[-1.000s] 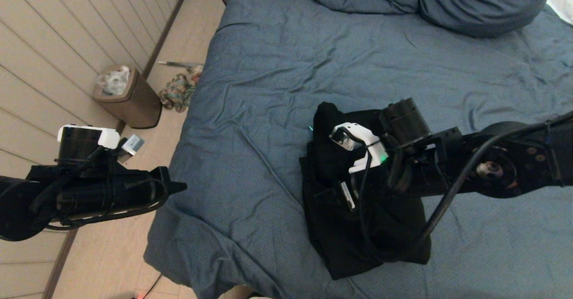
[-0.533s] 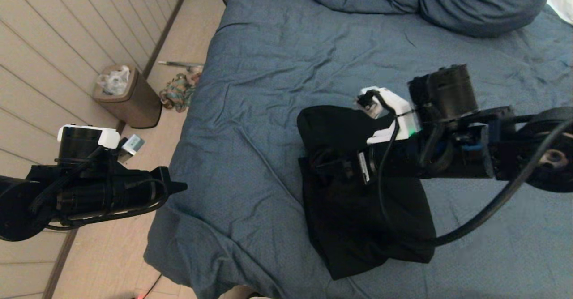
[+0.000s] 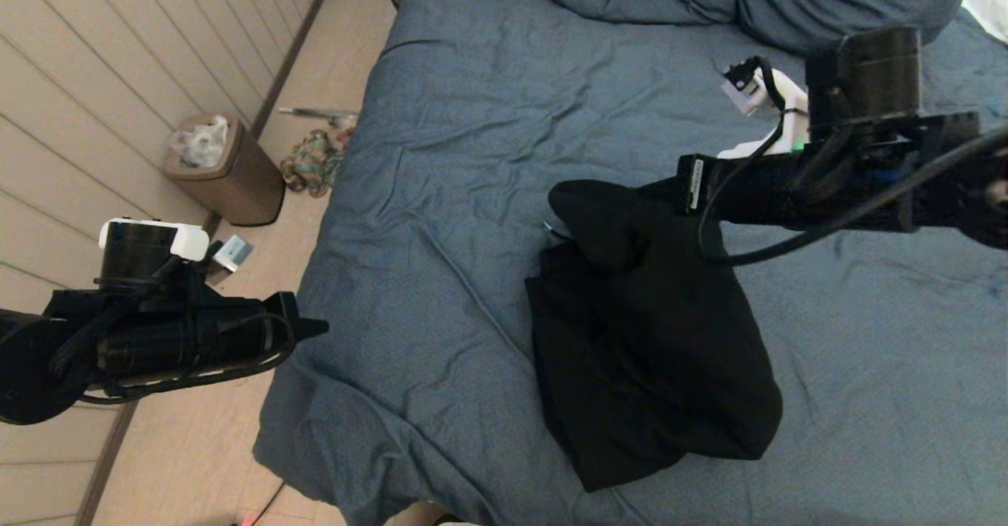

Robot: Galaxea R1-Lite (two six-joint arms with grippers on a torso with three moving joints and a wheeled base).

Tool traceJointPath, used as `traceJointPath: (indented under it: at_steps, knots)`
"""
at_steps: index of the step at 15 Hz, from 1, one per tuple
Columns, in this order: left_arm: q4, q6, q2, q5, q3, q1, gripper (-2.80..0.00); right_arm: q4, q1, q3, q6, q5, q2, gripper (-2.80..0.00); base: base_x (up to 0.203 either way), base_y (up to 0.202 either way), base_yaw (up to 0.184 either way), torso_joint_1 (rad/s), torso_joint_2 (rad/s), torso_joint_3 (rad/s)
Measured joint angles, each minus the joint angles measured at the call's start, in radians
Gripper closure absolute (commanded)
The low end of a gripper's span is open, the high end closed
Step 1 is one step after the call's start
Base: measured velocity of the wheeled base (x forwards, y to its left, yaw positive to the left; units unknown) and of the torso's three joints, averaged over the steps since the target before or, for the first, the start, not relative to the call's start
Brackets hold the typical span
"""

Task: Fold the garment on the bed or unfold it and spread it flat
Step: Fold the black sweatshirt

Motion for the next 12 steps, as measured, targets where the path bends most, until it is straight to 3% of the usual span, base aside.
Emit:
traceJointPath:
  at_steps: [2, 5, 9, 12]
  knots:
    - [0.0, 0.0, -0.001, 0.0, 0.0, 0.0, 0.0, 0.001, -0.009, -0.033, 0.017, -0.07, 0.071, 0.0, 0.0, 0.0, 0.0, 0.0, 0.0, 0.0]
    - [0.0, 0.0, -0.001, 0.001, 0.0, 0.0, 0.0, 0.001, 0.011, -0.043, 0.057, -0.094, 0.143, 0.0, 0.0, 0.0, 0.0, 0.0, 0.0, 0.0]
    - [0.0, 0.0, -0.001, 0.002, 0.0, 0.0, 0.0, -0.001, 0.131, 0.046, 0.067, -0.097, 0.115, 0.0, 0.0, 0.0, 0.0, 0.0, 0.0, 0.0]
    - [0.0, 0.0, 0.001, 0.002, 0.0, 0.0, 0.0, -0.005, 0.234, 0.195, 0.066, -0.098, 0.021, 0.0, 0.0, 0.0, 0.0, 0.0, 0.0, 0.0]
